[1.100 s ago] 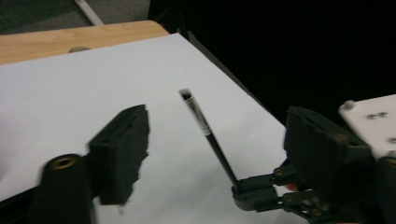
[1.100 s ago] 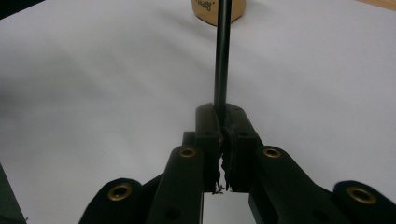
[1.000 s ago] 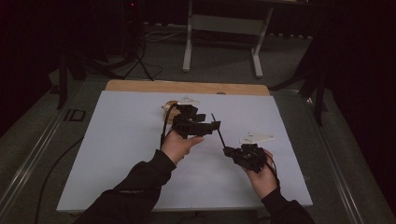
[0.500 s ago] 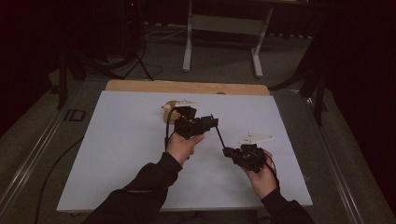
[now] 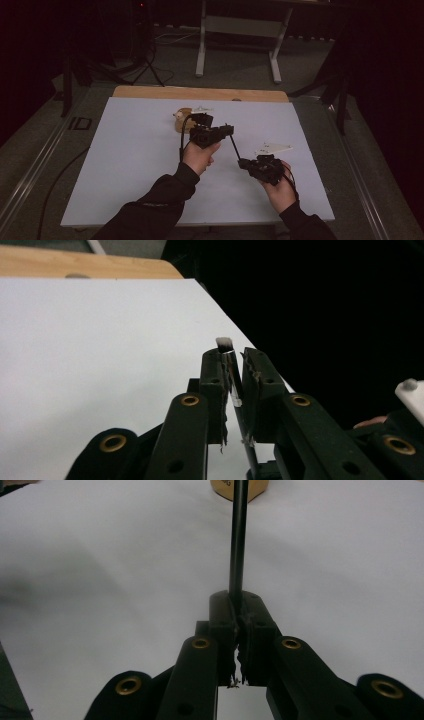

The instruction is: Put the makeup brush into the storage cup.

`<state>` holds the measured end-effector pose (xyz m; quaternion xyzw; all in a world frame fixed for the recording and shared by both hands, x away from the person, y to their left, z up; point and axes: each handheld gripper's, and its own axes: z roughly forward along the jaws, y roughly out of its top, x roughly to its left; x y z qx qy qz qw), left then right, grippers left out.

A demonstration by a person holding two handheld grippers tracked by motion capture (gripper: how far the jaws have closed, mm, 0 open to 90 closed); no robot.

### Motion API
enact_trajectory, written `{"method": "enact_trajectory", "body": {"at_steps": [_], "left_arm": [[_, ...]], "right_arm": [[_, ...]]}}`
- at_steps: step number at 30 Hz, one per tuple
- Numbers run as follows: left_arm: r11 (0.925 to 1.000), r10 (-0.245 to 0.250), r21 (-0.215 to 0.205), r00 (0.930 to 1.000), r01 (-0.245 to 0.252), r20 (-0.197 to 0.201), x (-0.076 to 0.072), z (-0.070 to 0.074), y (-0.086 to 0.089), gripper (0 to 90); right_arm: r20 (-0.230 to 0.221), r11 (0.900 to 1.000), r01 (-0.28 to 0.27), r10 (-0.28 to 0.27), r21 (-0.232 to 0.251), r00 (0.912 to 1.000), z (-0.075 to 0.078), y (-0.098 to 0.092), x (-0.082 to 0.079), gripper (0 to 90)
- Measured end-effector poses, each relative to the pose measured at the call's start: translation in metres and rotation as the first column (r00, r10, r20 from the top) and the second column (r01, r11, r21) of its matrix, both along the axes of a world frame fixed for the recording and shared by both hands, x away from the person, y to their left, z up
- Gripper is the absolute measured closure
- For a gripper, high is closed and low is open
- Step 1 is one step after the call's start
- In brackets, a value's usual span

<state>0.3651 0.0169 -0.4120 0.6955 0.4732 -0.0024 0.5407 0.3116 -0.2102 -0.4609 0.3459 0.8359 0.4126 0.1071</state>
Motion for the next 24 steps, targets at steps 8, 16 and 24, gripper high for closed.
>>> {"method": "enact_trajectory", "body": {"at_steps": [8, 16, 24], "left_arm": [[0.9966, -0.066, -0.049, 0.9977, 0.066, -0.014, 0.002, 0.002, 0.001, 84.1], [0.9941, -0.102, -0.031, 0.9938, 0.104, 0.043, -0.004, 0.008, -0.006, 85.4], [0.9887, -0.132, -0.064, 0.9897, 0.135, 0.055, -0.005, 0.01, -0.01, 85.4]], "right_arm": [[-0.002, 1.0, 0.002, -0.002, -0.003, 1.0, 0.0, 0.0, 0.0, 85.5], [0.002, 1.0, 0.009, -0.009, -0.012, 1.0, 0.0, 0.0, 0.001, 84.9], [0.01, 0.999, 0.033, -0.033, 0.01, 0.9994, -0.002, -0.002, 0.002, 77.2]]}}
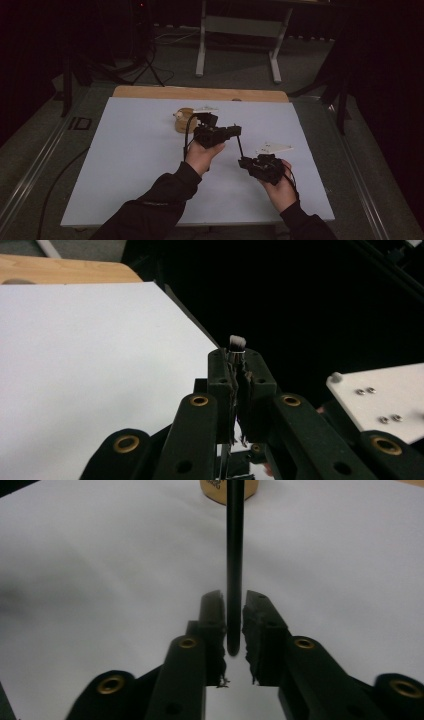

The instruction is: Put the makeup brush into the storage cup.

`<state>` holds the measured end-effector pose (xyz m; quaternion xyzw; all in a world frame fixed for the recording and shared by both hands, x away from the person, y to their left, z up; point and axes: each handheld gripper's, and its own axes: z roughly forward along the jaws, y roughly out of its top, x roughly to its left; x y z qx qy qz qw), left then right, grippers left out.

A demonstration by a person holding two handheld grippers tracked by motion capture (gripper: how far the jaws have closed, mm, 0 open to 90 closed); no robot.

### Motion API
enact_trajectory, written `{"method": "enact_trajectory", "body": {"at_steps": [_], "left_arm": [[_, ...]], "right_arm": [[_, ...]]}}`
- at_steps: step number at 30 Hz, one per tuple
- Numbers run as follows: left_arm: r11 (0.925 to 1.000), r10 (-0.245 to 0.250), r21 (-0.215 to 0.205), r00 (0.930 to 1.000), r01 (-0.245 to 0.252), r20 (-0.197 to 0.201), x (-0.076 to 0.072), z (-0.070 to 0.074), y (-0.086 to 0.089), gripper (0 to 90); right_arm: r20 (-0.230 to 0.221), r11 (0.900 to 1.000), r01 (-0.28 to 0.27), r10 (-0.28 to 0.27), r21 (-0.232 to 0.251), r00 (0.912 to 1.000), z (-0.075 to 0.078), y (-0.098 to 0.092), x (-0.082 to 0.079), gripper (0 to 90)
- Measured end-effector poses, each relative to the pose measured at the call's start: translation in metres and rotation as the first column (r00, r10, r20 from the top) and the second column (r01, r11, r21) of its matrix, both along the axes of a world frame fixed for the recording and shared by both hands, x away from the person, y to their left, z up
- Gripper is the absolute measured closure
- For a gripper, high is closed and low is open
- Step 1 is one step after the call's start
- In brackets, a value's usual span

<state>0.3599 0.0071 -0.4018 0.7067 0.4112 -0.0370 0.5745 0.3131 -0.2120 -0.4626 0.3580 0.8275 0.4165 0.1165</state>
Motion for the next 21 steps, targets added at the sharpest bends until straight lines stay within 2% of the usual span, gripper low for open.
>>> {"method": "enact_trajectory", "body": {"at_steps": [2, 5, 8, 10, 13, 17, 18, 19, 20, 21], "left_arm": [[0.9998, -0.015, 0.016, 0.9998, 0.015, 0.011, -0.002, 0.001, -0.004, 85.4], [0.9995, -0.029, 0.014, 0.9995, 0.029, 0.01, -0.002, 0.003, -0.008, 85.4], [0.9993, -0.034, 0.015, 0.9991, 0.033, 0.025, -0.003, 0.006, -0.008, 85.4], [0.9993, -0.03, 0.022, 0.999, 0.029, 0.033, -0.002, 0.008, -0.008, 85.3], [0.9993, -0.03, 0.025, 0.9989, 0.029, 0.035, -0.002, 0.009, -0.008, 85.3], [0.9985, -0.03, 0.046, 0.9981, 0.028, 0.053, -0.003, 0.011, -0.006, 85.4], [0.9987, -0.028, 0.045, 0.9979, 0.025, 0.058, -0.003, 0.012, -0.006, 85.4], [0.9987, -0.028, 0.045, 0.9979, 0.025, 0.058, -0.003, 0.012, -0.006, 85.3], [0.9982, -0.024, 0.056, 0.9975, 0.02, 0.066, -0.003, 0.012, -0.004, 85.3], [0.9982, -0.025, 0.057, 0.9973, 0.021, 0.07, -0.003, 0.012, -0.003, 85.3]], "right_arm": [[-0.003, 1.0, -0.004, 0.004, 0.009, 1.0, -0.001, -0.001, 0.001, 72.7], [0.013, 1.0, -0.001, 0.001, 0.017, 0.9999, -0.001, -0.001, 0.001, 62.6], [0.02, 1.0, -0.003, 0.003, 0.018, 0.9998, -0.002, -0.001, 0.001, 51.4], [-0.001, 1.0, 0.005, -0.005, 0.008, 1.0, -0.004, 0.0, 0.003, 47.0], [0.014, 1.0, 0.003, -0.003, -0.006, 0.9999, -0.006, 0.001, 0.003, 37.0], [0.003, 1.0, 0.016, -0.016, -0.001, 0.9999, -0.008, 0.002, 0.003, 27.3], [0.001, 1.0, 0.022, -0.022, 0.003, 0.9998, -0.008, 0.001, 0.004, 21.8], [0.001, 1.0, 0.022, -0.022, 0.003, 0.9998, -0.008, 0.001, 0.004, 21.8], [-0.004, 1.0, 0.027, -0.027, 0.004, 0.9996, -0.008, -0.001, 0.004, 16.0], [-0.011, 1.0, 0.019, -0.019, 0.007, 0.9998, -0.008, -0.002, 0.005, 14.1]]}}
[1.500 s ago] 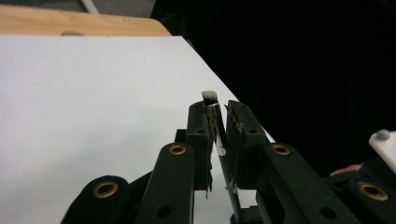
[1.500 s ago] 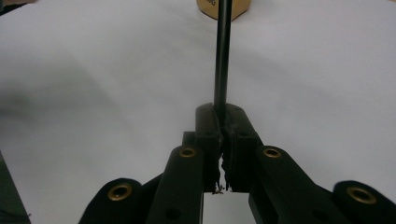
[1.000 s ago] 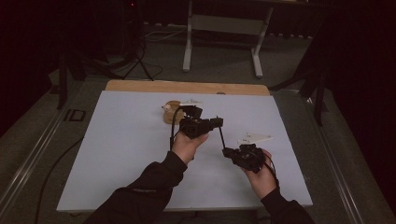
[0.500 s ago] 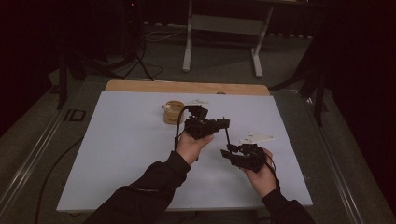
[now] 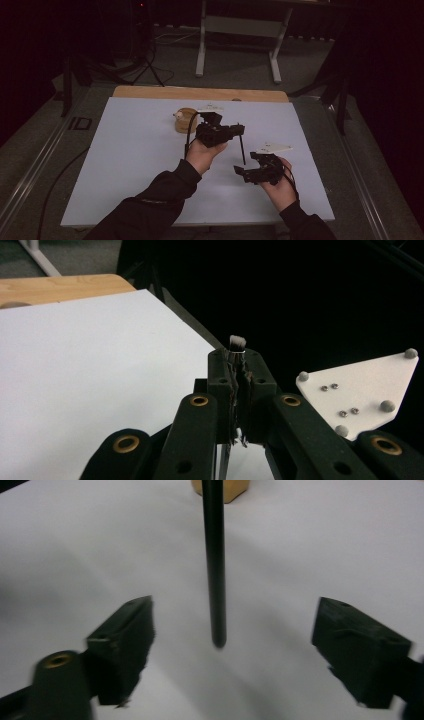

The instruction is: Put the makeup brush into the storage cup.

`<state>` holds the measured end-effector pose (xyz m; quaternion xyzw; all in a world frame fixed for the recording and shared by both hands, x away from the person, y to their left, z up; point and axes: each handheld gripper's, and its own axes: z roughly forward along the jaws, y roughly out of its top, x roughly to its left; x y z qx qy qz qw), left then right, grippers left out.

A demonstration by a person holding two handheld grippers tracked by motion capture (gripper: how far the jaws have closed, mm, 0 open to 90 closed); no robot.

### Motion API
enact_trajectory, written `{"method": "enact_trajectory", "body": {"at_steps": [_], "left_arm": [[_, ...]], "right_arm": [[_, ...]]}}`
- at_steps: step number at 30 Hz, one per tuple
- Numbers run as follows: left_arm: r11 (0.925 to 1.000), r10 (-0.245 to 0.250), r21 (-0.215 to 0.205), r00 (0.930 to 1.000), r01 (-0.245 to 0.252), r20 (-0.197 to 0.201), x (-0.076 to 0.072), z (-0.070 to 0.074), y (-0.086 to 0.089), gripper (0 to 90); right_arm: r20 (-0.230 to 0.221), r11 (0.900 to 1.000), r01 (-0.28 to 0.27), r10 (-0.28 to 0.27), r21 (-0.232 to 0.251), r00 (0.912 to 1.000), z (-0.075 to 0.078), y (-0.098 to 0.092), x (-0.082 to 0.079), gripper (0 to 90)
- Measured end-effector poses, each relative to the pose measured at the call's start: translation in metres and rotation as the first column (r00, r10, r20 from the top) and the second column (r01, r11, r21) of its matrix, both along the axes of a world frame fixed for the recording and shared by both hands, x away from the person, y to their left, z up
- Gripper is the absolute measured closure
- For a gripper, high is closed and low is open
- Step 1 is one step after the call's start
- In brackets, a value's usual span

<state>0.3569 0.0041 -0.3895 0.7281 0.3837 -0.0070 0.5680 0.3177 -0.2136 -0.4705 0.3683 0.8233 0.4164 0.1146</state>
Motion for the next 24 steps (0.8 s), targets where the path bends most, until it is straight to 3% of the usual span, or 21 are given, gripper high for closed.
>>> {"method": "enact_trajectory", "body": {"at_steps": [15, 24], "left_arm": [[0.9981, 0.058, 0.022, 0.9979, -0.058, 0.029, 0.006, 0.009, 0.02, 85.3], [0.991, 0.119, 0.053, 0.9903, -0.123, 0.072, 0.009, 0.023, 0.04, 85.3]], "right_arm": [[-0.006, 1.0, -0.015, 0.015, 0.016, 0.9999, -0.001, -0.007, -0.001, 13.1], [0.011, 1.0, -0.02, 0.02, 0.001, 0.9997, -0.002, -0.008, -0.001, 12.6]]}}
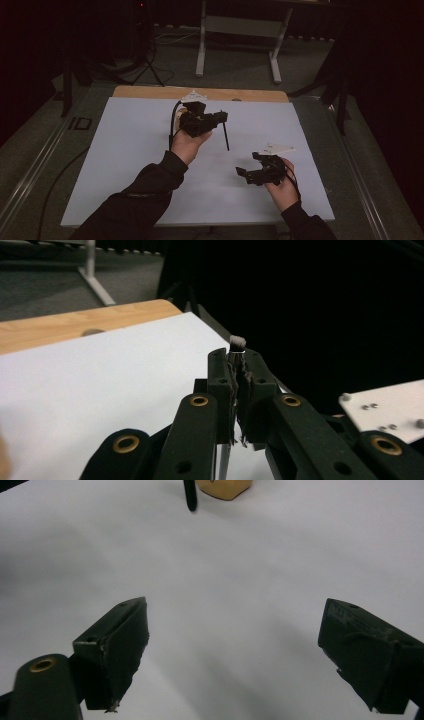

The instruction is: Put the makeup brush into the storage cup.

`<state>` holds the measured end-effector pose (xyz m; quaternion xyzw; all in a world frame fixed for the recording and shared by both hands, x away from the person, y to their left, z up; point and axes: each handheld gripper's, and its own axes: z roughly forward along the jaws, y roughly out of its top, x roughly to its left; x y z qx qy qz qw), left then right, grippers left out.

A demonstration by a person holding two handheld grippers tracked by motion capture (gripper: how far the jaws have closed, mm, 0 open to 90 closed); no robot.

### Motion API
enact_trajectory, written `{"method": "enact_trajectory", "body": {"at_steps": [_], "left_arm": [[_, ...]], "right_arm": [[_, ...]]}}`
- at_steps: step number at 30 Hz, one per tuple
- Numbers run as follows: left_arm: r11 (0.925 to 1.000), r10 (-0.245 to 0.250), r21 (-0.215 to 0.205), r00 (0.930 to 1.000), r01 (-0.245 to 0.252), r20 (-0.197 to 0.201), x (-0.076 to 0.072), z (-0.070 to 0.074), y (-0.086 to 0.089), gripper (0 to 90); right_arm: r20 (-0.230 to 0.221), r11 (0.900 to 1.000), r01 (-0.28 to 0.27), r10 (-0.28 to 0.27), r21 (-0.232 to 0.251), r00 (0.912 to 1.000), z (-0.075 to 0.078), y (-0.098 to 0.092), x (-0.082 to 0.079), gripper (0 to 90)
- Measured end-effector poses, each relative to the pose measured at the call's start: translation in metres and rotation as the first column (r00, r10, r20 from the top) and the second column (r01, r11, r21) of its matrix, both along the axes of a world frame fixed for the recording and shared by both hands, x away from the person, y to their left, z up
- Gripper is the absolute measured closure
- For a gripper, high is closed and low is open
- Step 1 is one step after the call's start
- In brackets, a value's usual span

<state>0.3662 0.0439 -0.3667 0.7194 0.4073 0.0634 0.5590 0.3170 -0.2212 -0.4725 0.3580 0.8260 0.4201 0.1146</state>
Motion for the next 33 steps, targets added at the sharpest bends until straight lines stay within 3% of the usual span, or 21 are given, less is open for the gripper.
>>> {"method": "enact_trajectory", "body": {"at_steps": [4, 5, 10, 17, 24, 33], "left_arm": [[0.9996, 0.022, 0.016, 0.9996, -0.023, 0.019, 0.0, 0.004, 0.003, 85.2], [0.9985, 0.044, 0.03, 0.9984, -0.045, 0.035, -0.001, 0.011, 0.008, 85.2], [0.9961, 0.059, 0.061, 0.9958, -0.063, 0.07, 0.001, 0.022, 0.015, 85.2], [0.9915, 0.089, 0.082, 0.9865, -0.101, 0.137, 0.004, 0.033, 0.022, 85.3], [0.9869, 0.11, 0.1, 0.9811, -0.127, 0.159, 0.011, 0.043, 0.029, 85.3], [0.9721, 0.169, 0.137, 0.973, -0.191, 0.158, 0.026, 0.051, 0.041, 85.3]], "right_arm": [[0.0, 1.0, 0.002, -0.002, -0.002, 1.0, 0.0, 0.0, 0.0, 11.9], [0.0, 1.0, 0.002, -0.002, 0.006, 1.0, 0.001, 0.0, 0.0, 11.8], [0.005, 1.0, 0.005, -0.005, 0.005, 1.0, 0.0, -0.001, 0.001, 11.8], [0.002, 1.0, -0.002, 0.002, 0.003, 1.0, 0.0, -0.001, 0.0, 11.8], [0.001, 1.0, -0.003, 0.003, 0.009, 1.0, 0.001, -0.001, 0.0, 11.8], [-0.007, 1.0, -0.005, 0.005, 0.007, 1.0, -0.001, -0.001, 0.001, 11.8]]}}
